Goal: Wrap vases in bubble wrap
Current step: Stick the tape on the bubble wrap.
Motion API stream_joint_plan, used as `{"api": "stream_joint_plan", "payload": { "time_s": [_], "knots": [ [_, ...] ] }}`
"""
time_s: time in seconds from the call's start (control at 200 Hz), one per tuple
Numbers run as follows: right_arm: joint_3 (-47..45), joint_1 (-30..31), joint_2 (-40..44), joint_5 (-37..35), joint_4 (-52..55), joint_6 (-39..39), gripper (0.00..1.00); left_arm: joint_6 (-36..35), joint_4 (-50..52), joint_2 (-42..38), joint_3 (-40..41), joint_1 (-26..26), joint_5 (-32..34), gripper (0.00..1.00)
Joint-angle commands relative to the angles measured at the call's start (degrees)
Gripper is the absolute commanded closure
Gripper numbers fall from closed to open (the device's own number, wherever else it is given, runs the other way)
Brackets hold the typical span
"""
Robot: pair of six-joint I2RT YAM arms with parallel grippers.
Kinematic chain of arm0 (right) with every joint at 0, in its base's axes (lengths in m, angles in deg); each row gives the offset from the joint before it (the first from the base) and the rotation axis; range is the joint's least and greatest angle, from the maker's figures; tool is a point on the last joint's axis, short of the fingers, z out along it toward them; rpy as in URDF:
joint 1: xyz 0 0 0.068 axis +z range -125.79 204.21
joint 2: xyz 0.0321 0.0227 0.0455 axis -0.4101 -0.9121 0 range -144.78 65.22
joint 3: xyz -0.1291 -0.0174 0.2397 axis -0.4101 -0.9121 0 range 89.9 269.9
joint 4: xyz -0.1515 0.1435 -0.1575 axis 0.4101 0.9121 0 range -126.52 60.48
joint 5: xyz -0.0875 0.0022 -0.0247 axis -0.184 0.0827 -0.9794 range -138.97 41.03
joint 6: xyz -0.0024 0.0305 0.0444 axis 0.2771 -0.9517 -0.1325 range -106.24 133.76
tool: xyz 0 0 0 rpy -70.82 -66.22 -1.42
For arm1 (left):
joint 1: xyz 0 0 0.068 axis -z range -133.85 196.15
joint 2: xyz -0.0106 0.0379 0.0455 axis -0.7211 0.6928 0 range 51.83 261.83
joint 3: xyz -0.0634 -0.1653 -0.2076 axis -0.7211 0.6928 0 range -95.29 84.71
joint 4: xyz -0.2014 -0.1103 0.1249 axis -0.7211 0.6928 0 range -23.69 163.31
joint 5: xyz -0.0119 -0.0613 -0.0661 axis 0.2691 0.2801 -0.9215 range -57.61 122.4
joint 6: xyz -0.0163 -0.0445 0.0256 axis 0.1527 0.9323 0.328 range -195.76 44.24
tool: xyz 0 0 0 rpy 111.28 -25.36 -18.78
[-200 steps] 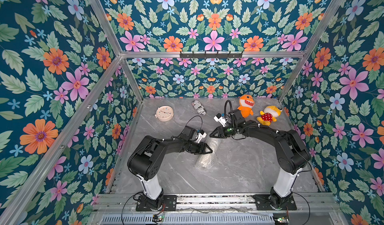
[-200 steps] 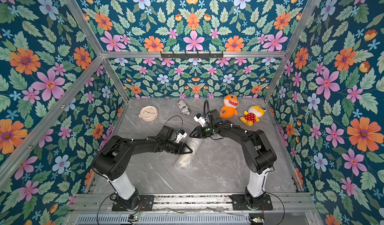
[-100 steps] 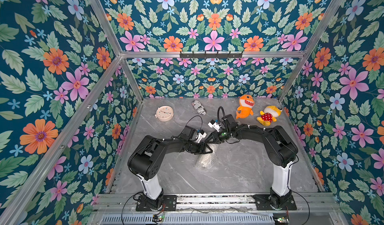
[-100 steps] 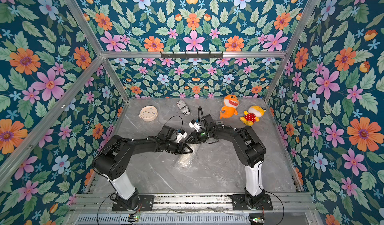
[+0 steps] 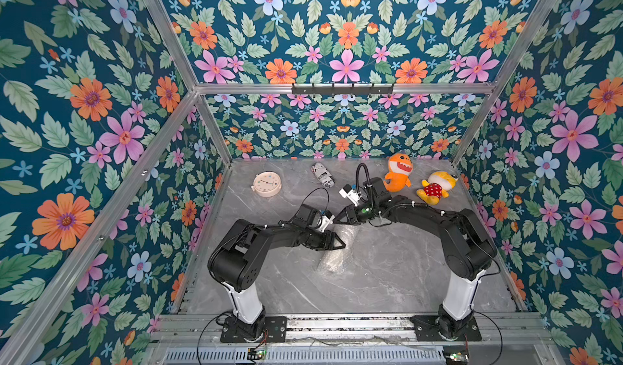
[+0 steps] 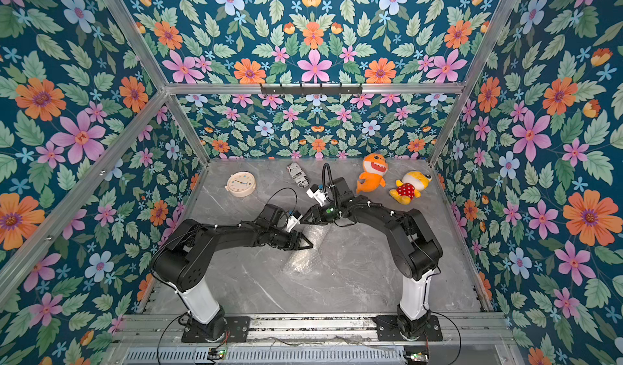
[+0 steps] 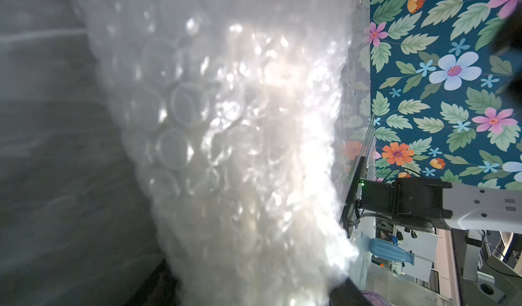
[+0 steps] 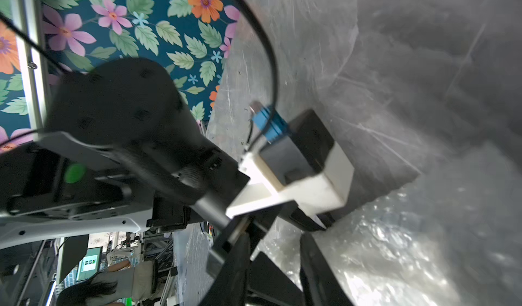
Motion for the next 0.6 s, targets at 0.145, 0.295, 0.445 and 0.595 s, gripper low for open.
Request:
{"api": "stream_joint_plan", "payload": {
  "time_s": [0.145,0.295,0.445,0.595],
  "knots": [
    [-4.25,0.45,-2.59,-0.51,-4.41,-2.94,0.69,0.05,0.33,-0.31,0.8,-0.04,1.16,0.77],
    [-0.82,-0.11,0.39,-0.7,0.57,-0.05,0.69,1.19,-0.23,-1.1,1.4,-0.54,3.44,0.79],
    [0.47,-2.84,6.68,-2.9,3.23,1.8,0.65,4.33,-3.0,-1.24,1.46,-3.88,7.24,0.79],
    [-3.05,-6.67,12.46,-4.71,2.07,1.8,0.61,8.36,-5.39,0.1,-1.11,-9.73,10.14,0.79]
  ]
}}
